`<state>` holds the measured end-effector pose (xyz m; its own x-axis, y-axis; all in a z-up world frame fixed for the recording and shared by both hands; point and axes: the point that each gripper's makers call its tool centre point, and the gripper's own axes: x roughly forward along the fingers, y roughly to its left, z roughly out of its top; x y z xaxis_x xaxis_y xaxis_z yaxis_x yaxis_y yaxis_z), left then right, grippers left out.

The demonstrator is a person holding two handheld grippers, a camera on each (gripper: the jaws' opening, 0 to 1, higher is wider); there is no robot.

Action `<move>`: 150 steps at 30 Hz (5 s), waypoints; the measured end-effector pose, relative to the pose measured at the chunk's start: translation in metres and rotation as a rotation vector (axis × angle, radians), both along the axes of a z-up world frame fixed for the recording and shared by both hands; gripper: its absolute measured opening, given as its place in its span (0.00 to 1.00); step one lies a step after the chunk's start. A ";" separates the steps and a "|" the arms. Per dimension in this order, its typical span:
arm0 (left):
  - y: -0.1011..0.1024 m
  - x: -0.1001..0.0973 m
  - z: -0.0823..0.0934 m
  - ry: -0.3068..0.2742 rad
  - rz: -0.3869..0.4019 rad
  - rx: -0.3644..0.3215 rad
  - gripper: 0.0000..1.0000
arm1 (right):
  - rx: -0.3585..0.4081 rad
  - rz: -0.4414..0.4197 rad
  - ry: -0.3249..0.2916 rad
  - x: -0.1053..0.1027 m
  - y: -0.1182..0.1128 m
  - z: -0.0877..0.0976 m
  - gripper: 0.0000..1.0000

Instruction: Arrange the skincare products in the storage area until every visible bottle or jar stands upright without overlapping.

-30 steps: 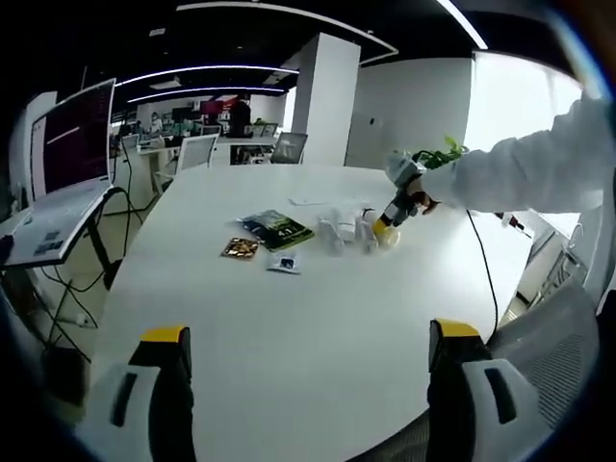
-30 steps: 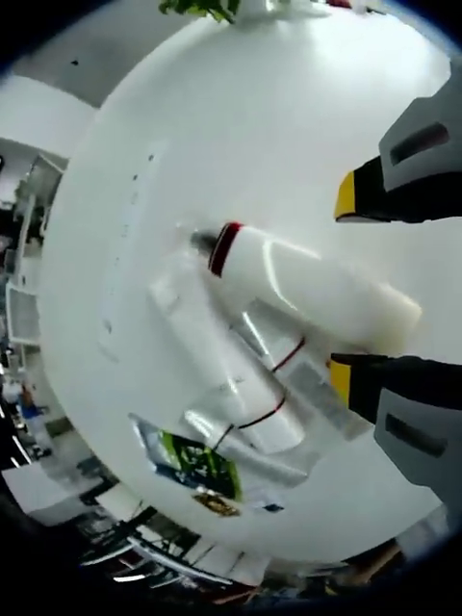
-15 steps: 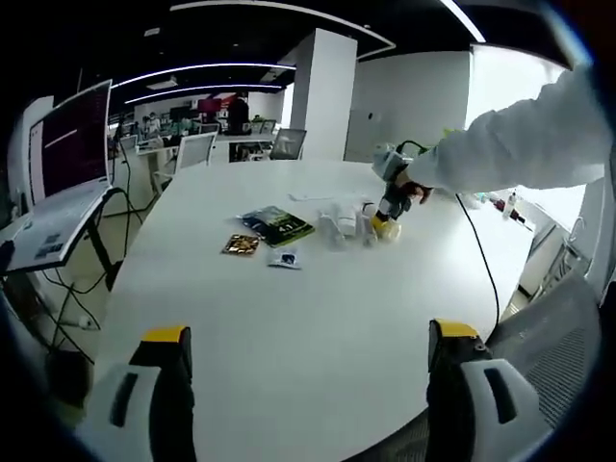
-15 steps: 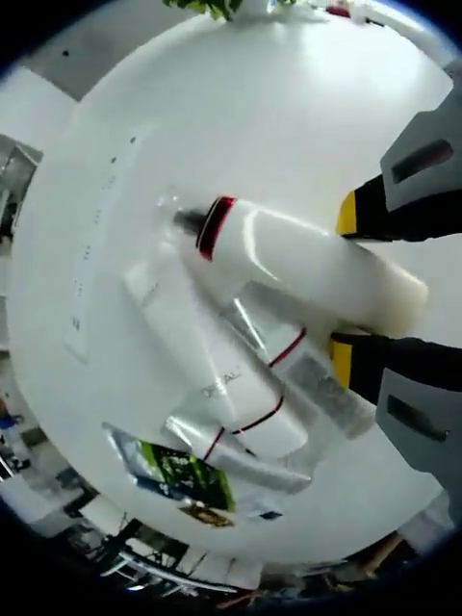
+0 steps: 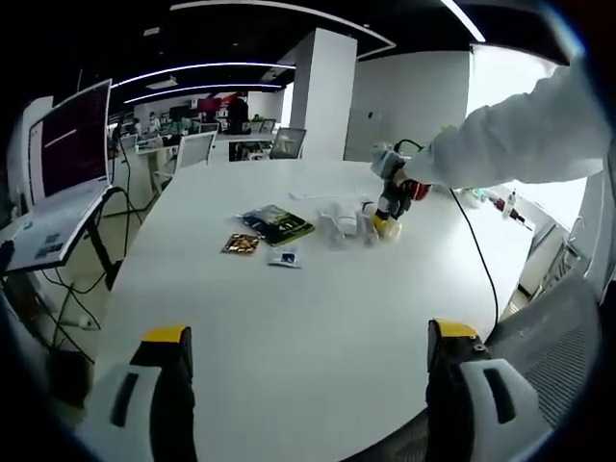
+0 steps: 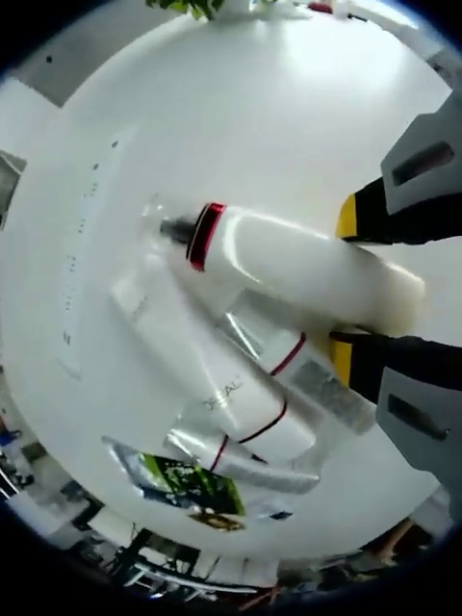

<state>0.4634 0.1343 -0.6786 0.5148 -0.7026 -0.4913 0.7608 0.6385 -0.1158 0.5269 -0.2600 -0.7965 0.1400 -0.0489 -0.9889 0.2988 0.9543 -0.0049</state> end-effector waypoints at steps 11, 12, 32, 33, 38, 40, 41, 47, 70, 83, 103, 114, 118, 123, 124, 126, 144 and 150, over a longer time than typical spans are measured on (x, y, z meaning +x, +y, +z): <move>0.001 0.000 -0.004 -0.001 -0.007 0.029 0.96 | -0.006 -0.010 0.042 0.002 -0.009 -0.002 0.30; 0.001 -0.001 -0.004 0.000 -0.008 0.029 0.96 | 0.005 -0.033 0.037 0.003 -0.008 -0.002 0.29; -0.004 -0.002 -0.004 0.024 -0.024 0.004 0.95 | 0.017 -0.016 -0.208 -0.025 0.015 0.010 0.21; -0.004 -0.003 -0.005 0.023 -0.027 0.007 0.95 | 0.016 -0.016 -0.222 -0.025 0.015 0.010 0.21; -0.007 -0.006 -0.007 0.030 -0.049 0.016 0.94 | 0.015 -0.043 -0.311 -0.023 0.018 0.013 0.21; -0.010 -0.007 -0.005 0.043 -0.049 -0.015 0.94 | 0.026 -0.066 -0.335 -0.023 0.018 0.014 0.21; -0.010 -0.007 -0.003 0.046 -0.047 -0.029 0.94 | 0.030 -0.065 -0.347 -0.024 0.018 0.014 0.20; -0.015 -0.008 0.001 0.057 -0.049 -0.059 0.93 | 0.103 -0.126 -0.366 -0.026 0.018 0.016 0.20; -0.048 -0.013 0.005 0.061 -0.173 -0.002 0.93 | 0.658 -0.547 -0.632 -0.039 0.027 0.029 0.20; -0.106 -0.017 0.039 0.161 -0.325 -0.178 0.93 | 0.800 -0.582 -0.729 -0.047 0.012 0.033 0.20; -0.191 0.020 0.043 0.411 -0.306 -0.414 0.90 | 0.985 -0.516 -0.830 -0.068 0.050 0.063 0.20; -0.238 0.024 0.057 0.557 -0.275 -0.581 0.81 | 1.082 -0.389 -0.879 -0.079 0.092 0.108 0.20; -0.249 0.020 0.059 0.589 -0.266 -0.613 0.77 | 1.105 -0.333 -0.888 -0.085 0.109 0.122 0.20; -0.258 0.016 0.057 0.631 -0.252 -0.636 0.77 | 1.141 -0.299 -0.889 -0.092 0.128 0.132 0.20; -0.260 0.015 0.056 0.645 -0.247 -0.639 0.76 | 1.154 -0.287 -0.891 -0.095 0.134 0.136 0.20; -0.264 0.011 0.054 0.669 -0.253 -0.647 0.75 | 1.177 -0.272 -0.895 -0.097 0.141 0.142 0.20; -0.283 0.003 0.056 0.792 -0.293 -0.732 0.60 | 1.258 -0.187 -0.900 -0.112 0.172 0.167 0.21; -0.287 0.006 0.055 0.842 -0.308 -0.745 0.52 | 1.278 -0.165 -0.896 -0.119 0.175 0.170 0.21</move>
<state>0.4698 -0.1531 -0.6238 -0.0208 -0.9997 -0.0095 0.3757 0.0010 -0.9267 0.4082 -0.0849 -0.6263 0.7595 0.6504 0.0136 -0.1420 0.1453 0.9792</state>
